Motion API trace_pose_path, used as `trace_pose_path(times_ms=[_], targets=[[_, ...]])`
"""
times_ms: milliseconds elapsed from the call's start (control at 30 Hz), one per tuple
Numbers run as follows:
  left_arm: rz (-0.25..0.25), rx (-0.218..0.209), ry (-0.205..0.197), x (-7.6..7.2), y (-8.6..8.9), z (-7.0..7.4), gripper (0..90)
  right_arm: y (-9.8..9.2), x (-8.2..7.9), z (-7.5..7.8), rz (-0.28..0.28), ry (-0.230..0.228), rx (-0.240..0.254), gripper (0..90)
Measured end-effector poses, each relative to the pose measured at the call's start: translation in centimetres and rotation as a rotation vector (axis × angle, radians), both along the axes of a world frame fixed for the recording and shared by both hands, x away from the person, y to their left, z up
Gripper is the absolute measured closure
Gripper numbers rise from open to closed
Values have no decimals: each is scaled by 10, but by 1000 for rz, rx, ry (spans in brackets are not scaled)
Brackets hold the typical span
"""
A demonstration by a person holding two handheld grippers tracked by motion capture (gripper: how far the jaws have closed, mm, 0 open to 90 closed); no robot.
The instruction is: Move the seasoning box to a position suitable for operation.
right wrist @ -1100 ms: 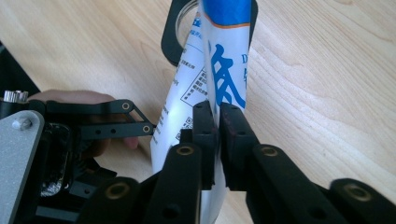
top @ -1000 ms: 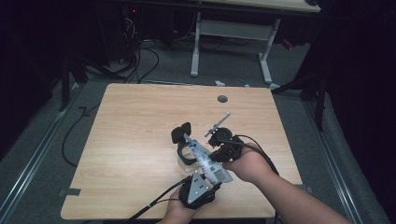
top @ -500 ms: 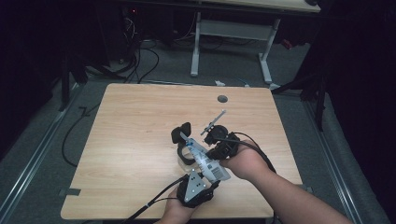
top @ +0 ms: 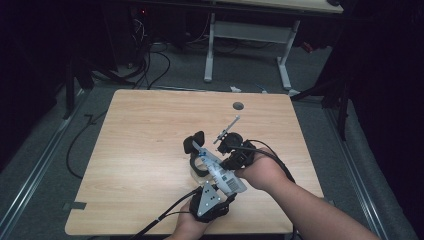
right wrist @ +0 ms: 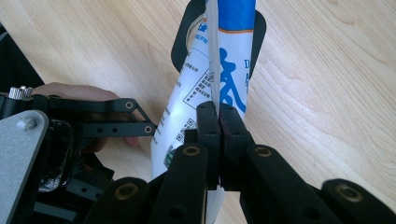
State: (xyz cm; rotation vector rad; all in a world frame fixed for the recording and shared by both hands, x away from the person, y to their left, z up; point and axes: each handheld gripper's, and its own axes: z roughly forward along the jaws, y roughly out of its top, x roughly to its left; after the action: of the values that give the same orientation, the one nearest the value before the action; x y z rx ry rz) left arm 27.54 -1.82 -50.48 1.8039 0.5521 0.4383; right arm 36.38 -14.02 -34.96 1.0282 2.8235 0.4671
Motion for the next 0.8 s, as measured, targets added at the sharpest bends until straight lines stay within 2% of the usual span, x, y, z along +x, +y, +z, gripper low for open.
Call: trace_pose_path(times_ms=[267, 800], targets=[[-8, 12, -15, -3, -3, -1, 495, 1, 1, 0, 13, 3, -4, 897], [-15, 7, -12, -3, -5, 1, 493, 1, 2, 1, 15, 8, -10, 898]])
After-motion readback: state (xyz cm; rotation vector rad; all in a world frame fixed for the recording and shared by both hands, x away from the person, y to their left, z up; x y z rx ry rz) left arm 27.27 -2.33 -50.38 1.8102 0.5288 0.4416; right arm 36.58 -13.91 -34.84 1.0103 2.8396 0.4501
